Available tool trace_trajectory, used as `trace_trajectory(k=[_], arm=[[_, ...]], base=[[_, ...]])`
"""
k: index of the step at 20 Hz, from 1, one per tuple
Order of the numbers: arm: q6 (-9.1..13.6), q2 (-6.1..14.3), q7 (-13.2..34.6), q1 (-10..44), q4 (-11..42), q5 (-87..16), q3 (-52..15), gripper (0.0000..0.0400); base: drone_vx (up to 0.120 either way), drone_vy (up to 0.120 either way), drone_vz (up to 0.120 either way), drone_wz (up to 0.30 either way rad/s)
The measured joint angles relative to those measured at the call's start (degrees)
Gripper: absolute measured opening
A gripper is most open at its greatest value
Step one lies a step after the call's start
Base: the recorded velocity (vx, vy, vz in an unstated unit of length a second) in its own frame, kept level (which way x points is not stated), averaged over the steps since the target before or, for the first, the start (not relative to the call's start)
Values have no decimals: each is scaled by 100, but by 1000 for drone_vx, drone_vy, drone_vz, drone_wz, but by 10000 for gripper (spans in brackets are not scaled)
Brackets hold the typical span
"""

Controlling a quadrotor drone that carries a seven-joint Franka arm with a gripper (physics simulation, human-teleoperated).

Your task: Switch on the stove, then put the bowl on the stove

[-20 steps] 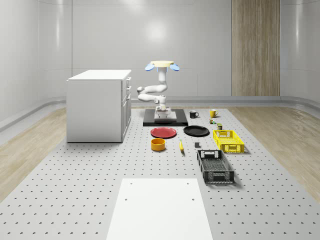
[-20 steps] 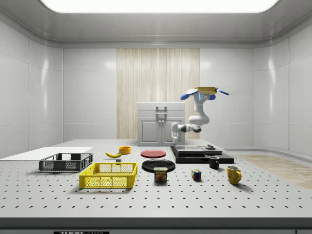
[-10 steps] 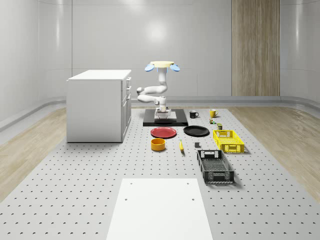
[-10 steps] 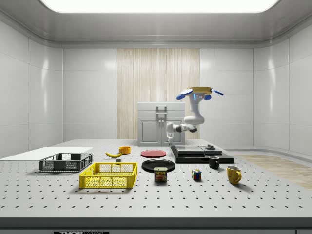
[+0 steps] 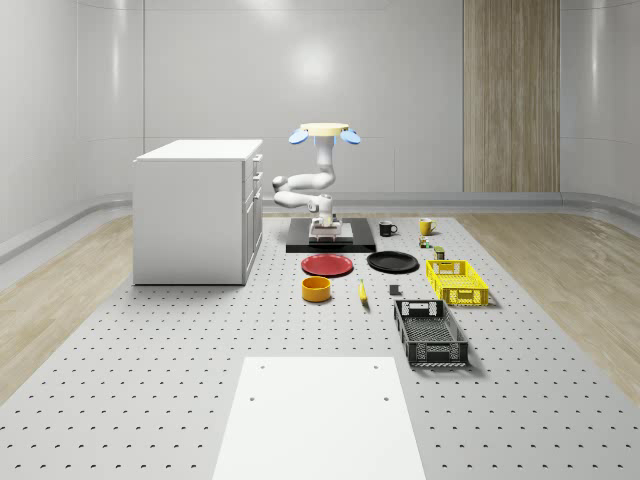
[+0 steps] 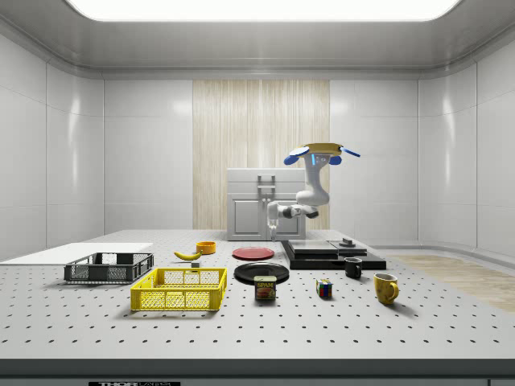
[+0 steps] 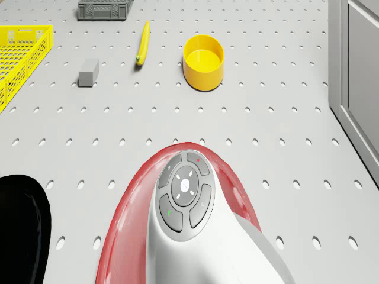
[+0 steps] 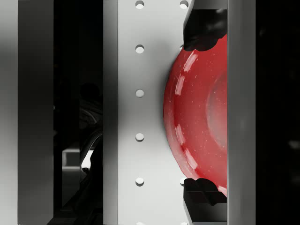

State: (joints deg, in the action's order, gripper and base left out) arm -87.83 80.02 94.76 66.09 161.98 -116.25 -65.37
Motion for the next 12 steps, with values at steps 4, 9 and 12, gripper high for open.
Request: trace_trajectory(k=[4, 9, 12], arm=[[-15, 16, 6, 8, -1, 8, -4, 400], [-34, 36, 14, 18, -3, 18, -8, 400], [-44, 47, 18, 23, -4, 23, -11, 400]], base=[[120, 0, 50, 0], [120, 0, 40, 0], [120, 0, 0, 0]])
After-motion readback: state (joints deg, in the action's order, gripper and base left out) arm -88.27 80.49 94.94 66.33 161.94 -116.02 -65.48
